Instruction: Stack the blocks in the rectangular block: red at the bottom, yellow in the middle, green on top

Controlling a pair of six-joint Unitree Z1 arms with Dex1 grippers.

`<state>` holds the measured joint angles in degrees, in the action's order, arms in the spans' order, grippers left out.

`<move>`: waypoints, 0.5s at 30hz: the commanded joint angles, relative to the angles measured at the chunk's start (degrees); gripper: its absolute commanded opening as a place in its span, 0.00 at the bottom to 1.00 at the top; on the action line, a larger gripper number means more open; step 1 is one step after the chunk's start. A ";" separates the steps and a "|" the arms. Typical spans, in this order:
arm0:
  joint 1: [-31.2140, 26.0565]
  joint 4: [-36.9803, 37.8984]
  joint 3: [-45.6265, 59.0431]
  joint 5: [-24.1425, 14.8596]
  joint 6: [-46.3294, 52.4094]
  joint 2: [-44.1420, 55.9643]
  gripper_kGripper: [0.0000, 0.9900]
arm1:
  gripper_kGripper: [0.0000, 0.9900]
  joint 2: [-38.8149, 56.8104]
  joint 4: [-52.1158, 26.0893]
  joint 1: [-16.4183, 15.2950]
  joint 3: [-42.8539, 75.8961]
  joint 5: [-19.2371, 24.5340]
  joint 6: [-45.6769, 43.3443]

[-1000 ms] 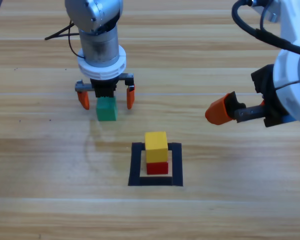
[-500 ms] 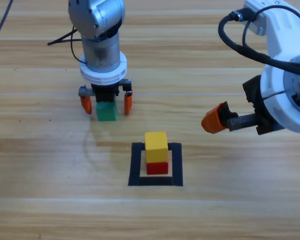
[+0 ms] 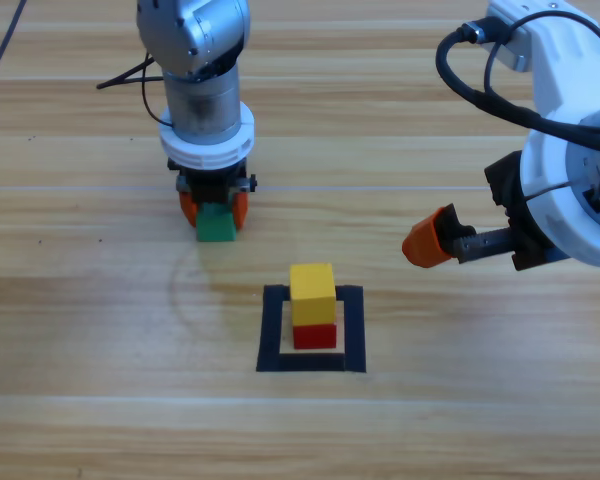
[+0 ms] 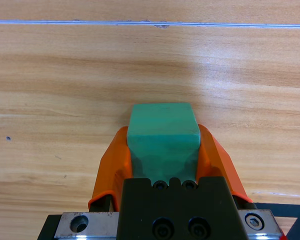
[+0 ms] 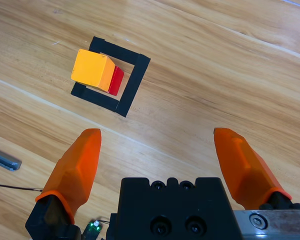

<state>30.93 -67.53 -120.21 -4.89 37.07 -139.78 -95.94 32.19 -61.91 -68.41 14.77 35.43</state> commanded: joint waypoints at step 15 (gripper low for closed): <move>-1.49 -8.67 -7.23 4.54 -15.89 9.62 0.00 | 1.00 -1.27 -1.34 1.53 0.47 -0.62 0.16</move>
<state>30.19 -73.83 -127.68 -0.78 23.75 -137.15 -95.94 32.19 -61.91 -68.41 14.70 35.43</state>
